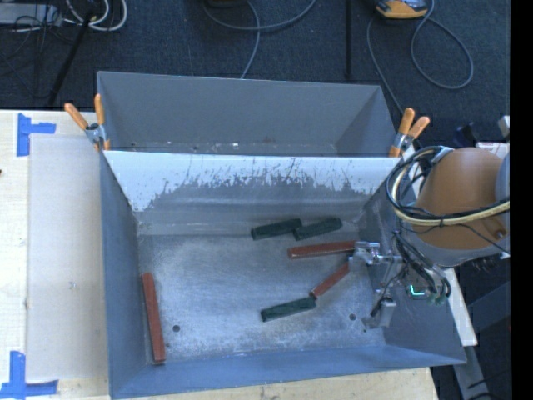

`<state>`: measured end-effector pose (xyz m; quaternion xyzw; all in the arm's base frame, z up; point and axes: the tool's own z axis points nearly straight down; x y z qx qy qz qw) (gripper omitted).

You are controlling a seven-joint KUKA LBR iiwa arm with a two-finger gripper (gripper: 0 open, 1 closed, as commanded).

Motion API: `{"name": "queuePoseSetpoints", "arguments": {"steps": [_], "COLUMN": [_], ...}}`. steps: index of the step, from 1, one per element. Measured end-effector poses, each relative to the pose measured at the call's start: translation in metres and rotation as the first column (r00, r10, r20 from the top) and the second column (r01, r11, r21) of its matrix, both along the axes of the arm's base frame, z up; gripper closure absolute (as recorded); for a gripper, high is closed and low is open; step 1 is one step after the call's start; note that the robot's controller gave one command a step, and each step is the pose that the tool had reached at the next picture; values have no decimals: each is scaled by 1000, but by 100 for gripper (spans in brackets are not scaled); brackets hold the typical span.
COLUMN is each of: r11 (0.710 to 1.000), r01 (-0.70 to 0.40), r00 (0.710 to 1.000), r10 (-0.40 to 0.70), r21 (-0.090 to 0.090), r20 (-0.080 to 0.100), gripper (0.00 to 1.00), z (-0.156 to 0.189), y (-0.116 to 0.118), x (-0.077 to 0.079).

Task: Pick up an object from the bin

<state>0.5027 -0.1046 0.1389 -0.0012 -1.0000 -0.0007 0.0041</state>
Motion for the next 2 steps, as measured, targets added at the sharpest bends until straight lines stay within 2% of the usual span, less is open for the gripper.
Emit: {"name": "queuePoseSetpoints", "arguments": {"steps": [1, 2], "r11": [992, 992], "r01": [-128, -126], "r00": [992, 992], "r10": [128, 126], "r21": [3, -1], "r20": [4, 7], "gripper": [0, 100], "z": [-72, -69], "y": [65, 63], "x": [40, 41]}}
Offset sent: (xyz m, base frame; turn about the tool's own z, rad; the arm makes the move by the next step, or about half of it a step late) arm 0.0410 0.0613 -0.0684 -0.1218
